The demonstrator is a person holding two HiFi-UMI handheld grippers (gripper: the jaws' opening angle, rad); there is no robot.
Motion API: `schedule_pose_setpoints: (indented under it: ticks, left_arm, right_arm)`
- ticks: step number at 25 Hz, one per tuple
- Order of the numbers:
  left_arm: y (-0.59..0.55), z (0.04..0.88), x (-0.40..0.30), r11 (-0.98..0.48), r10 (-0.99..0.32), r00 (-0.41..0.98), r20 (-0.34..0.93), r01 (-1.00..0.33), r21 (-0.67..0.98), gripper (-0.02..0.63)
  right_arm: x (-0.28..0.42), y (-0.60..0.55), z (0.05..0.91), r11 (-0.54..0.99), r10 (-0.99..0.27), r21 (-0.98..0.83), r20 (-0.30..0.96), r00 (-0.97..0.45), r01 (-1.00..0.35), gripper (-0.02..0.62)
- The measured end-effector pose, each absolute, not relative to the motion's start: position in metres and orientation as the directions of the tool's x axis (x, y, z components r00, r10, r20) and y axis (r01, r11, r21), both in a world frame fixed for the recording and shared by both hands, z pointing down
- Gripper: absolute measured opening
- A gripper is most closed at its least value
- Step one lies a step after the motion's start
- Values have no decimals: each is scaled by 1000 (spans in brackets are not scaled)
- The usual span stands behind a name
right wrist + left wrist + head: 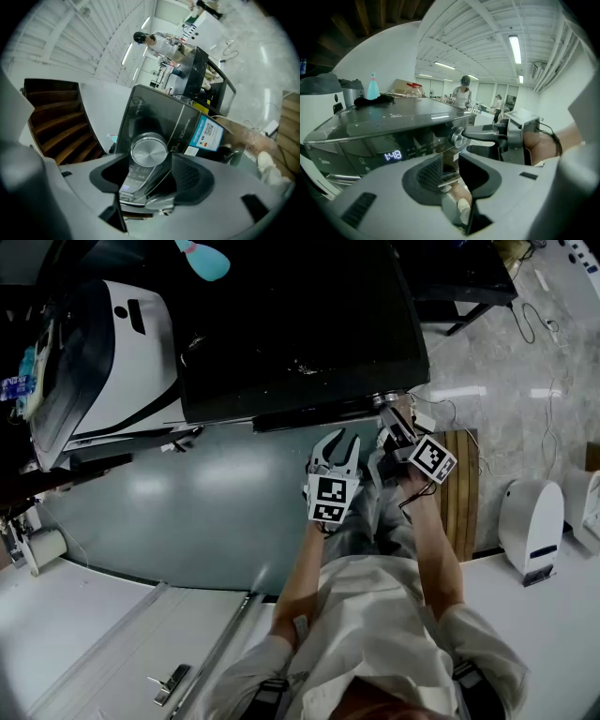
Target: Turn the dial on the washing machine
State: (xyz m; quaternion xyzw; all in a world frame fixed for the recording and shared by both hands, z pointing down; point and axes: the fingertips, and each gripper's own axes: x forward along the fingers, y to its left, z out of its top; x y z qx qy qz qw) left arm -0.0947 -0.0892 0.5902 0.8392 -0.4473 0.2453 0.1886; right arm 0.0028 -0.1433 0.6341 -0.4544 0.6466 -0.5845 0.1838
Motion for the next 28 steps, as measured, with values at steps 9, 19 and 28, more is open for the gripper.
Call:
schedule_pose_setpoints:
  ticks: [9,19,28]
  left_arm:
    - [-88,591,-99,-527,-659,480,579,-844,99,107]
    - [-90,593,-103,-527,-658,478,582,-844,98,107]
    - [-90,596,-113,-504,-667,461,586,-858,101,107]
  right_arm:
    - [-2,-143,626,107,-742,-657,446,-500,-746,298]
    - [-6,-152,627,272,-728,-174,606,-321,-946,333]
    - [-13,-159,625,327,-749,96,633,-196,-940,270]
